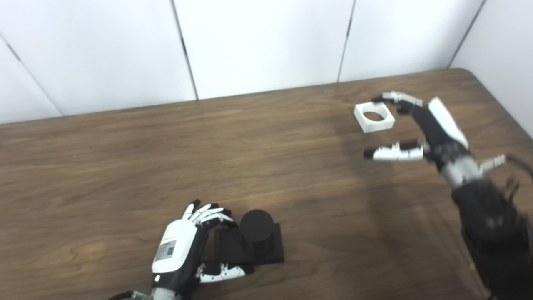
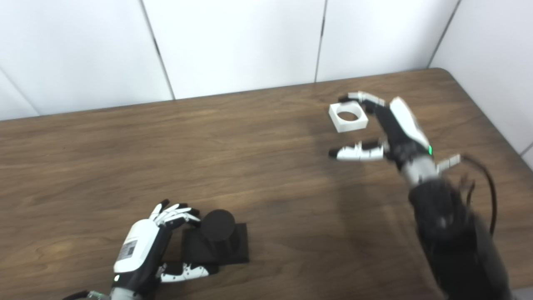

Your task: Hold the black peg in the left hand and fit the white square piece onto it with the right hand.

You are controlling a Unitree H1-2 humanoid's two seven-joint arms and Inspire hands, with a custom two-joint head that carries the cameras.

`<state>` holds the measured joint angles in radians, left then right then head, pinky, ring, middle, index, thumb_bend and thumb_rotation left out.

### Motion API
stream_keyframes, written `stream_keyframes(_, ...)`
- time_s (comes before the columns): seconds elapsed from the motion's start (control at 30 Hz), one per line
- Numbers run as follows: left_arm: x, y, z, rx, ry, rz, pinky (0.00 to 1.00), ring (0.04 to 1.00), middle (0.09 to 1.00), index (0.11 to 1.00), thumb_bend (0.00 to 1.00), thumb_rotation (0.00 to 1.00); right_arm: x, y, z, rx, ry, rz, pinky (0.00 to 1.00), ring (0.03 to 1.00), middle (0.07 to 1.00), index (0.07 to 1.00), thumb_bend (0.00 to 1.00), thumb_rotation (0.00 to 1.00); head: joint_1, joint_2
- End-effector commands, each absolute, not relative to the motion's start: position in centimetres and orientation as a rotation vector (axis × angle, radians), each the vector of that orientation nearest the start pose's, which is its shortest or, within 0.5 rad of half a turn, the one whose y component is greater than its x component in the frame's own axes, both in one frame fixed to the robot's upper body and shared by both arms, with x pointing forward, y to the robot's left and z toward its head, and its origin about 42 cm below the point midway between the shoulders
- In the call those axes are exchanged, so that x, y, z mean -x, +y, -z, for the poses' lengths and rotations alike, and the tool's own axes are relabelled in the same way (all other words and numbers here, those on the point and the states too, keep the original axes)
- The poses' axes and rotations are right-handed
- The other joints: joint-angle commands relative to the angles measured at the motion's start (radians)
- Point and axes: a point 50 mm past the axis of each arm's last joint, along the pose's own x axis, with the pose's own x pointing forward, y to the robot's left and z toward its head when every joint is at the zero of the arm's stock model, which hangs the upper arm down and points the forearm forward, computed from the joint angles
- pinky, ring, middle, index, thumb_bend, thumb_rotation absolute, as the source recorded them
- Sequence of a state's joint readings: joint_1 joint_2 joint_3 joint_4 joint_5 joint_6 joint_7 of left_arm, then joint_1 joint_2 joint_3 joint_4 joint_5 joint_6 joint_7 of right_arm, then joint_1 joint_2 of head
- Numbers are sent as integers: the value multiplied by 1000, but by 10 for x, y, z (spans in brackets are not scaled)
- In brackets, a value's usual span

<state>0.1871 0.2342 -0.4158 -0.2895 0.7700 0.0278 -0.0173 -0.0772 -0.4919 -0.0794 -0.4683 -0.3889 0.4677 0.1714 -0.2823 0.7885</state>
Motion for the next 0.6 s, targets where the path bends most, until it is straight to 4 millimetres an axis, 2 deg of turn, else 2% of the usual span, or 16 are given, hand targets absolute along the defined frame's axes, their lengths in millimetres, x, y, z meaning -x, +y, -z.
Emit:
stream_keyframes(0.0,-194,176,-104,-943,-135,429,990,862,779,484,521,47,-296,-348,-264,897,-79,117,832,887,884,760,822,128,2,0)
stream_keyframes(0.2,-193,174,-103,-954,-134,433,989,866,780,485,522,48,-328,-363,-261,965,-27,112,866,909,889,794,819,148,19,-1)
stream_keyframes(0.4,-193,172,-102,-952,-136,440,977,854,777,484,522,48,-351,-366,-255,1066,28,99,854,932,911,850,791,167,21,-3)
stream_keyframes(0.57,-193,170,-102,-950,-135,438,974,854,777,484,522,48,-375,-372,-254,1113,32,84,843,941,911,843,827,146,35,-4)
